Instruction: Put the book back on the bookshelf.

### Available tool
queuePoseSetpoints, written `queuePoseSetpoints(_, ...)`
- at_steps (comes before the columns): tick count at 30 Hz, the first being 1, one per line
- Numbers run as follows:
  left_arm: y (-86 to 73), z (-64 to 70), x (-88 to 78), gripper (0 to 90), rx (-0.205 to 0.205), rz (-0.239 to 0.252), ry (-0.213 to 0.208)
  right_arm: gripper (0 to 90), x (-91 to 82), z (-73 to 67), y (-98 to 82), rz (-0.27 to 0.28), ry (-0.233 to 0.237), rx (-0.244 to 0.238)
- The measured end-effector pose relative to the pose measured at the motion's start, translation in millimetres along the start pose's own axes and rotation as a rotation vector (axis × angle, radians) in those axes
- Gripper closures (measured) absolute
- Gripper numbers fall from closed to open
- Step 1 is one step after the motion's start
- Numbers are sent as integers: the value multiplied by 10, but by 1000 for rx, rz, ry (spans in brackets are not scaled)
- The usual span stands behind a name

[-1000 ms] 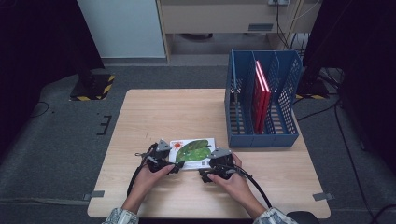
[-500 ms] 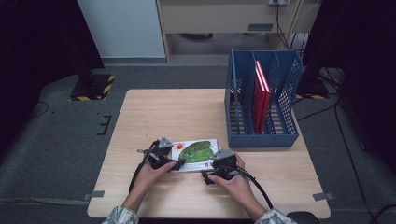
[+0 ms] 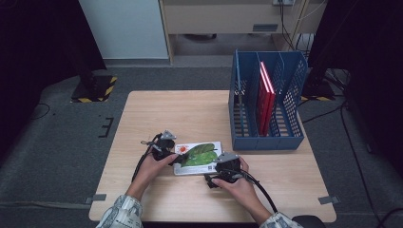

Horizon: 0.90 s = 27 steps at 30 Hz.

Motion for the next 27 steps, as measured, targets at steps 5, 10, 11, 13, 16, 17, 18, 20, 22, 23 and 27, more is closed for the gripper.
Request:
queuePoseSetpoints(5,29,33,20,128,5,-20,-12,19,4,-12,3,4,-5,3)
queuePoseSetpoints(10,44,35,19,168,-24,0,8,8,5,-21,5,-8,-1,7)
queuePoseSetpoints(11,48,36,15,187,-28,5,14,5,3,-28,6,-12,-1,15)
queuePoseSetpoints(13,64,40,3,226,-36,18,35,5,14,-30,11,-6,-18,20)
queuePoseSetpoints(16,87,56,-8,255,-39,32,51,3,19,-38,19,-8,-29,30)
queuePoseSetpoints(17,90,62,-6,255,-45,33,54,3,22,-39,21,-8,-34,31)
queuePoseSetpoints(18,89,62,-4,255,-48,29,54,3,25,-40,23,-8,-39,33)
queuePoseSetpoints(20,91,60,-3,255,-59,29,52,3,25,-44,25,-10,-42,41)
queuePoseSetpoints(22,99,61,-15,260,-71,33,51,2,25,-41,24,-11,-43,37)
queuePoseSetpoints(23,104,61,-22,268,-70,35,53,2,25,-42,25,-12,-44,39)
queuePoseSetpoints(27,120,65,-40,276,-73,36,54,1,31,-45,27,-11,-53,42)
Point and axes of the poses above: each handheld gripper's, and its own axes: x roughly forward along the jaws, y roughly out of its top, z roughly to its right, the point moved 5 cm from there along x, roughly forward along the jaws, and after that the axes turned 8 degrees about -x, right-handed, at the moved point
